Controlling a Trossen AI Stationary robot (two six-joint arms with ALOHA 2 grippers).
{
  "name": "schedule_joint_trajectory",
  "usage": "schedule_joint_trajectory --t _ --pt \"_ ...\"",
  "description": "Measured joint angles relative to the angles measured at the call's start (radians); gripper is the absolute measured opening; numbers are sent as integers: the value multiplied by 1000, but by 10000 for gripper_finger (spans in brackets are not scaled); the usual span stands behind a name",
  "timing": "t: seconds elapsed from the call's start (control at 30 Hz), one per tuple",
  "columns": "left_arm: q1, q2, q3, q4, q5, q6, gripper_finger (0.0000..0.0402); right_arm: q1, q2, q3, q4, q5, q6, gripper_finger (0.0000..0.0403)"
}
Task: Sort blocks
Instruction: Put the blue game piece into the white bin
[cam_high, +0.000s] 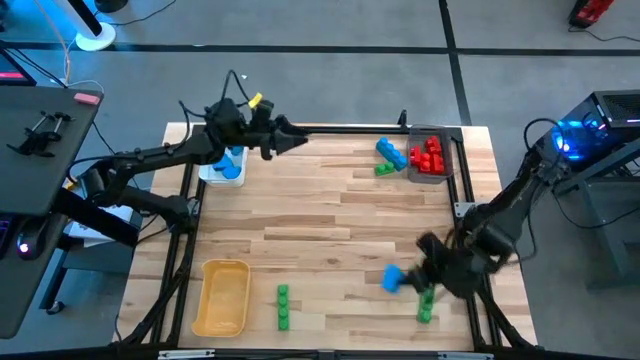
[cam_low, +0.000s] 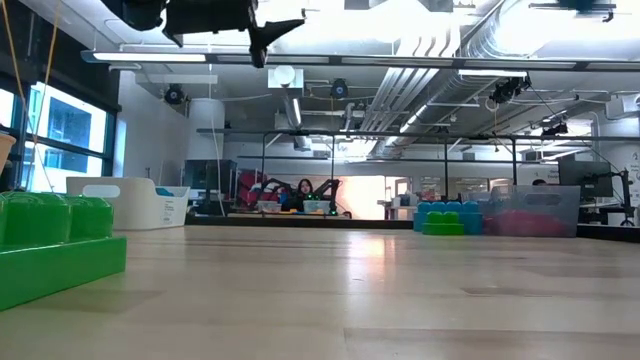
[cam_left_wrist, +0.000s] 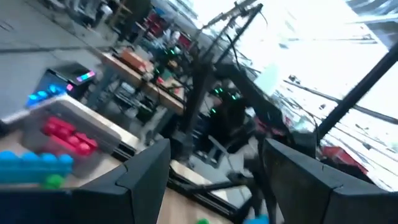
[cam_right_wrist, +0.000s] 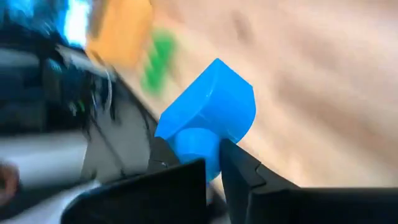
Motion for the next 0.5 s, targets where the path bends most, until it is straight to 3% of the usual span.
schedule_joint_trajectory --t 0.13,0.3,0.5 --pt "-91 45 0 22 0 -42 243 -202 0 49 35 55 -348 0" --pt "-203 111 0 63 1 -82 243 -444 1 92 211 29 -815 0" --pt "-219 125 0 181 -3 -380 243 -609 1 170 280 -81 -1133 0"
